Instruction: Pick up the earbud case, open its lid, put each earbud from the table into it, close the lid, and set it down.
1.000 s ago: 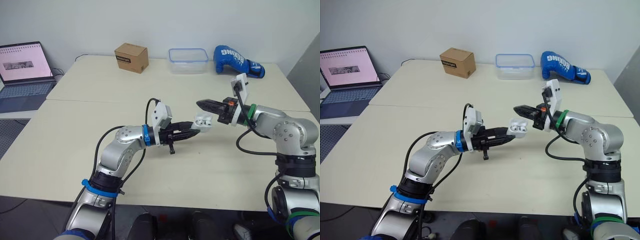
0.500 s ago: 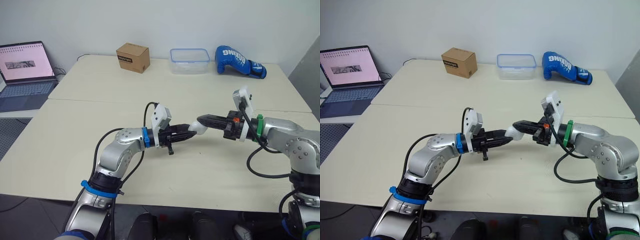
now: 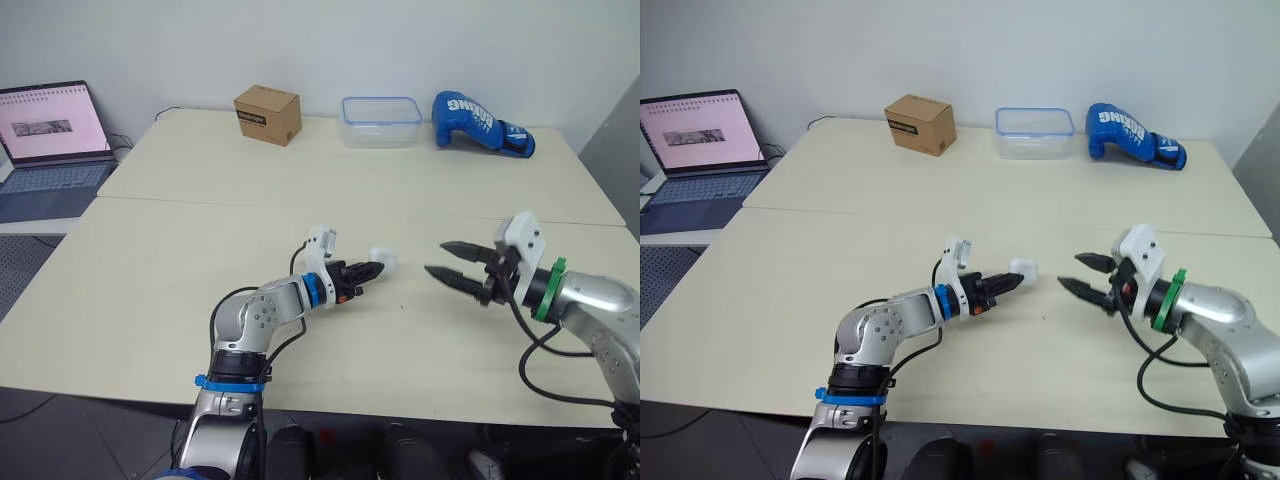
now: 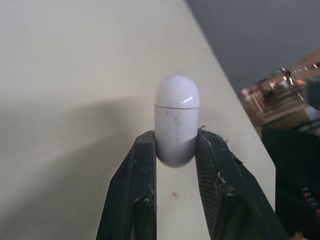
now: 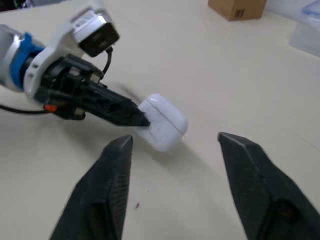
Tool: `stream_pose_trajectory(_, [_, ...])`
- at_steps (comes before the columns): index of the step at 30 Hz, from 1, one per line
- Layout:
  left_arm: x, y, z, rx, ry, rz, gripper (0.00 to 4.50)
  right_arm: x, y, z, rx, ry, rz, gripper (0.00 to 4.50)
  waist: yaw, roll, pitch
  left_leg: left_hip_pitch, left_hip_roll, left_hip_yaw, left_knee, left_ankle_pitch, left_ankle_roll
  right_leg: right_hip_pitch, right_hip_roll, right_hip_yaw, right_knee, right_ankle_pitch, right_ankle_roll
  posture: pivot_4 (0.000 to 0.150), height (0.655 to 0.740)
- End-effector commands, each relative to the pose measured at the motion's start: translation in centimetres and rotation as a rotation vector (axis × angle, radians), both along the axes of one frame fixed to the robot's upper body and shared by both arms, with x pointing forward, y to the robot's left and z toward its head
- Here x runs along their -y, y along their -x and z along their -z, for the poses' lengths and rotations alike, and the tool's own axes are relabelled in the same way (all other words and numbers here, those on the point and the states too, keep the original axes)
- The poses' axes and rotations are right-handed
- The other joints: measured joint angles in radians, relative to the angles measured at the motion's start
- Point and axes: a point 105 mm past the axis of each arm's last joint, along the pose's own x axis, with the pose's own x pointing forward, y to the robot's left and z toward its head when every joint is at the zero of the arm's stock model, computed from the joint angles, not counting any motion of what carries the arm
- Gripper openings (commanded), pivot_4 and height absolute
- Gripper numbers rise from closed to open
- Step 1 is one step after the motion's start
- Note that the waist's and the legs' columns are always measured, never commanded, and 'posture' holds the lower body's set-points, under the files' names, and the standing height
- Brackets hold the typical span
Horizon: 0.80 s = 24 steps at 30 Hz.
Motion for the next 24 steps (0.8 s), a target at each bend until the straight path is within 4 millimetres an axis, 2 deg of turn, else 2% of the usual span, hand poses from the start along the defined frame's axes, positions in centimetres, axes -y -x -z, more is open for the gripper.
stream_pose_trajectory(1, [0.1,-0.4,0.3,-0.069,-0.007,-0.036,0.73,-0.3,0.1,-0.6,0.065,0.004,-0.02,4.17,-0.001,0.0,0.0,0.0,0.0,0.0,0.0,0.0,0.0,0.0,0.001,0.0,0.001,0.0,0.0,0.15,0.74])
stream_pose_trajectory(2, [0.0,-0.5,0.7,-0.095,-0.02,-0.046,1.08,-0.3,0.0,-0.5,0.067,0.001,-0.014,4.49,-0.002,0.0,0.0,0.001,0.0,0.0,0.0,0.0,0.0,0.001,0.001,0.0,0.001,0.0,0.0,0.15,0.74])
stream_pose_trajectory(6, [-1.2,-0.2,1.1,-0.13,-0.053,-0.056,2.26,-0.2,-0.3,-0.5,0.07,0.009,-0.006,4.5,-0.004,0.0,0.0,0.002,0.001,0.0,0.0,0.0,0.0,0.001,0.001,0.001,0.001,0.0,0.0,0.15,0.74])
stream_pose_trajectory(9, [-3.7,0.6,0.7,-0.111,-0.12,-0.057,3.2,0.0,-1.0,-0.7,0.073,0.001,0.006,4.5,-0.012,0.0,0.0,0.002,0.001,0.0,0.0,0.0,-0.001,0.0,0.001,0.001,0.001,0.0,0.0,0.15,0.74])
stream_pose_trajectory(13, [-8.7,1.9,-0.1,0.036,-0.333,-0.048,4.46,0.5,-1.4,-1.0,0.077,0.004,0.007,4.5,-0.02,0.0,0.0,0.005,0.003,0.001,-0.002,0.001,-0.003,0.001,0.002,0.002,0.002,0.0,-0.002,0.15,0.74])
stream_pose_trajectory(14, [-9.4,2.0,-0.5,0.064,-0.352,-0.052,4.46,0.6,-1.5,-1.0,0.079,0.008,0.007,4.5,-0.02,0.0,0.0,0.006,0.004,0.001,-0.002,0.002,-0.004,0.001,0.003,0.003,0.003,-0.001,-0.004,0.15,0.74])
stream_pose_trajectory(16, [-11.2,1.4,-2.7,0.259,-0.406,-0.071,4.46,1.0,-1.5,-1.1,0.072,0.013,0.004,4.5,-0.017,0.0,0.0,0.008,0.004,0.001,-0.003,0.002,-0.004,0.001,0.002,0.002,0.005,-0.002,-0.005,0.15,0.74])
stream_pose_trajectory(17, [-12.9,0.7,-4.1,0.46,-0.517,-0.084,4.46,1.3,-1.4,-1.0,0.048,0.01,-0.002,4.5,-0.015,0.0,0.0,0.007,0.004,0.001,-0.003,0.002,-0.004,0.001,0.002,0.002,0.005,-0.002,-0.005,0.15,0.74])
stream_pose_trajectory(19, [-16.0,0.1,-4.9,0.741,-0.788,-0.003,4.46,1.6,-1.3,-1.2,0.004,-0.02,-0.004,4.5,-0.012,-0.002,0.002,0.007,0.003,0.002,-0.003,0.002,-0.005,0.0,0.002,0.002,0.005,-0.002,-0.008,0.15,0.74])
stream_pose_trajectory(21, [-18.3,-0.5,-5.2,0.844,-0.906,0.014,4.46,1.9,-1.4,-1.3,0.004,-0.013,0.011,4.5,-0.007,-0.002,0.001,0.007,0.003,0.002,-0.005,0.002,-0.005,0.0,-0.001,0.0,0.003,-0.002,-0.026,0.15,0.74])
stream_pose_trajectory(24, [-19.8,-1.7,-6.3,0.889,-0.876,-0.083,4.46,2.6,-1.8,-1.1,0.011,0.006,0.047,4.5,0.009,0.0,0.0,0.007,0.0,0.004,-0.008,0.002,-0.004,0.0,-0.006,-0.001,-0.001,-0.002,-0.026,0.15,0.74])
